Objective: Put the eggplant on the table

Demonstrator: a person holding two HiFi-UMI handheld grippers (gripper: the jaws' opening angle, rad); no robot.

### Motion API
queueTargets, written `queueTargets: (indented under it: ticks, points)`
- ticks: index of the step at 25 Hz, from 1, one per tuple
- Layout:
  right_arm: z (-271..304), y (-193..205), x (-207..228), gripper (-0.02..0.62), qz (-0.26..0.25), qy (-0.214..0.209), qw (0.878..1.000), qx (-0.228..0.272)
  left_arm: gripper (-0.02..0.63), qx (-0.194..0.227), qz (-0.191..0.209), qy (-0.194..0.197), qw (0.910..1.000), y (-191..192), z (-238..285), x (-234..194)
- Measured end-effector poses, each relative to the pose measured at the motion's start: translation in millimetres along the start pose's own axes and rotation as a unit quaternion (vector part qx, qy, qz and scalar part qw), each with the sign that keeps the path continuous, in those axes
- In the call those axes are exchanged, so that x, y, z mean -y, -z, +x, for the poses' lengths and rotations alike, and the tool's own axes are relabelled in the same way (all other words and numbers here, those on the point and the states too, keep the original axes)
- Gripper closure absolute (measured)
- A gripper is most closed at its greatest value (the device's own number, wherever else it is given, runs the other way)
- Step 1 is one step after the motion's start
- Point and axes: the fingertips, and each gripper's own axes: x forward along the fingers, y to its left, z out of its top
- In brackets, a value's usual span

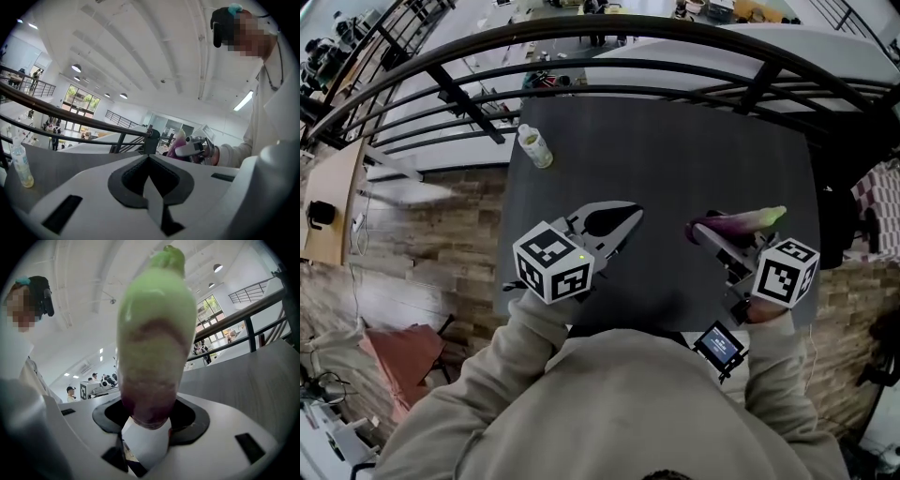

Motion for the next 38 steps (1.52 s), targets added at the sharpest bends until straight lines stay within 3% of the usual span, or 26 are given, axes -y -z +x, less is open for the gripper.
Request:
queueTargets:
  ticks: [9,16,28,38]
  points:
    - [12,35,27,0.359,0.028,0.02,0.999,-0.027,0.604,-0.021,-0.03,-0.034,0.9988,44,-4,-19]
    - [22,74,35,0.359,0.04,0.025,0.997,-0.06,0.604,-0.051,-0.057,-0.029,0.9967,89,-10,-11]
    - [27,107,65,0.359,0.057,0.041,0.991,-0.112,0.604,-0.076,-0.059,-0.013,0.9953,117,11,-22]
    - [35,149,96,0.359,0.072,0.066,0.983,-0.157,0.604,-0.098,-0.085,-0.002,0.9916,151,4,-31]
